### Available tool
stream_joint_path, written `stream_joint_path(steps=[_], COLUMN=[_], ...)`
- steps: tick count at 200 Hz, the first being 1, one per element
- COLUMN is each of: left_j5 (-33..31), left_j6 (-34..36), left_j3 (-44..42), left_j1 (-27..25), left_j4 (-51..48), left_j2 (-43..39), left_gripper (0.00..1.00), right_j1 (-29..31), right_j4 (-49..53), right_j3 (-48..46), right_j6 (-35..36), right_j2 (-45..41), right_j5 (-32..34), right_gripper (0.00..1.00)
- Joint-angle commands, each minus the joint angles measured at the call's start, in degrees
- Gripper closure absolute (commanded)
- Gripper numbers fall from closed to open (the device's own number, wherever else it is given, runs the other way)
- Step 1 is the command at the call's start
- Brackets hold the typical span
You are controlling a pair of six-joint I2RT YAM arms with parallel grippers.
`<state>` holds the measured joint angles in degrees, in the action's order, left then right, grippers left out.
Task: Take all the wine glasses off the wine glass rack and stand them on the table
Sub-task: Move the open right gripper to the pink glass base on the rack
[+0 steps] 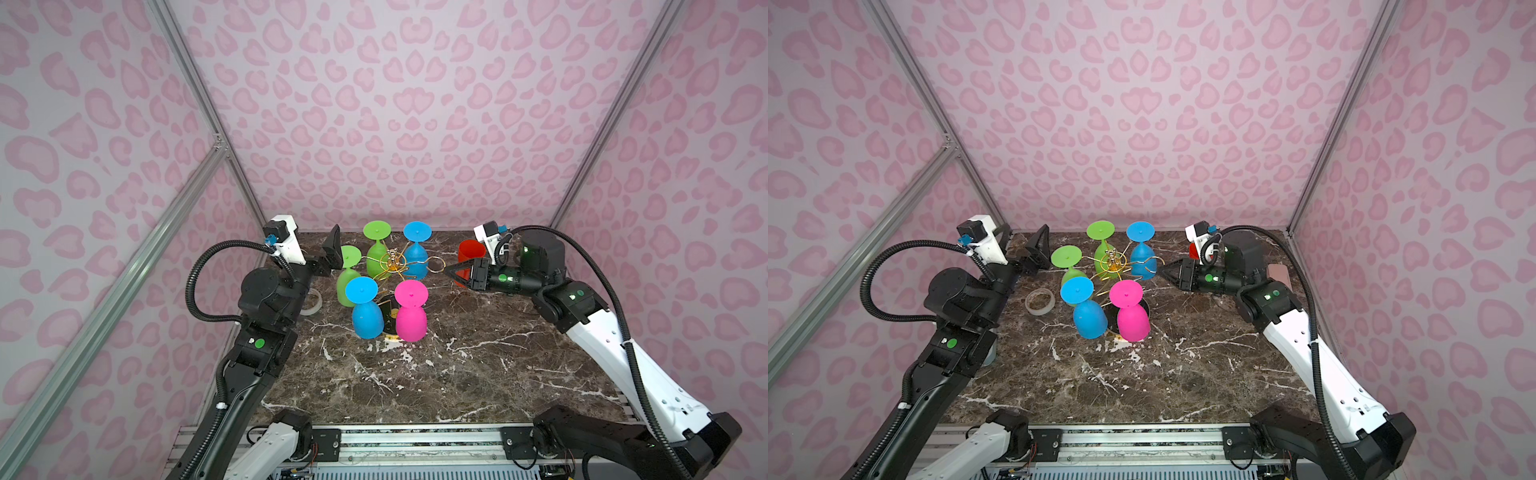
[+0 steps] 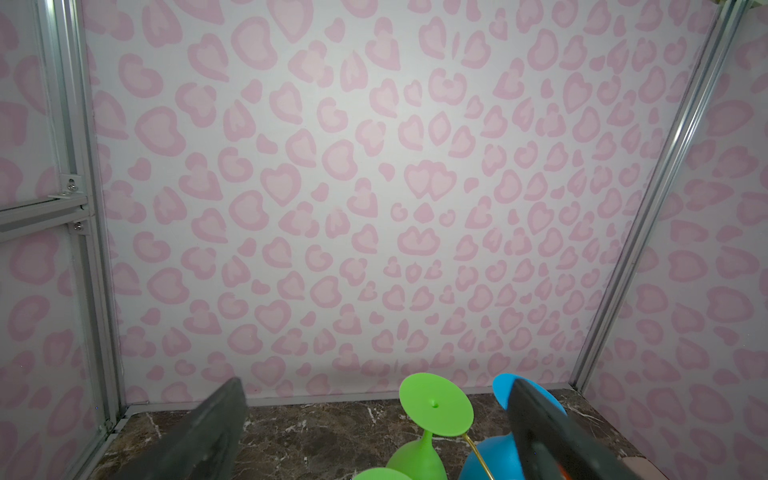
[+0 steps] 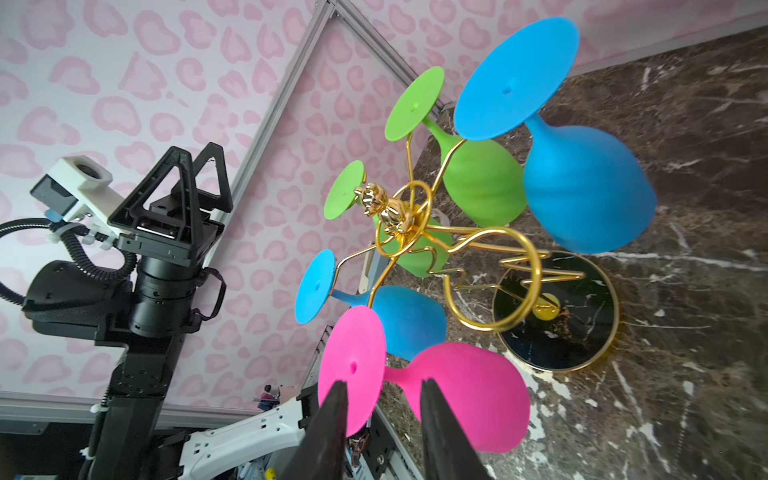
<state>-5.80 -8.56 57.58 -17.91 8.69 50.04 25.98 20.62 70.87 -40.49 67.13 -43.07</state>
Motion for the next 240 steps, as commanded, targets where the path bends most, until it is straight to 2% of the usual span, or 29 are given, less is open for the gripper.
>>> stream_joint_path(steps=[1,26,92,185,240], left_j5=[0.7,1.0,2.1,2.8,3.0], left_j6=[-0.4,-0.5,-1.2,-1.5,-1.5], left_j3=[-0.2,-0.4,-0.8,-0.7,-0.8], left_j1=[0.1,0.1,0.0,0.1,0.1], left_j4=[1.8,1.7,1.7,1.7,1.7], left_j2=[-0.5,-1.0,-1.2,-1.3,-1.3], left_gripper=[0.01,0.01,0.01,0.01,0.01], right_j1=[1.3,2.4,5.8,7.3,7.6], right_j4=[-5.2,-3.8,-13.5,-13.7,-14.1], right_j3=[-1.8,-3.7,-9.6,-10.1,-10.4], right_j6=[-5.6,-6.8,-14.3,-15.1,-15.1], right_j2=[-0.9,-2.2,-1.6,0.1,1.1], right_j5=[-0.6,0.0,-0.2,0.5,0.4], right_gripper=[0.68,0.69,0.75,0.75,0.71])
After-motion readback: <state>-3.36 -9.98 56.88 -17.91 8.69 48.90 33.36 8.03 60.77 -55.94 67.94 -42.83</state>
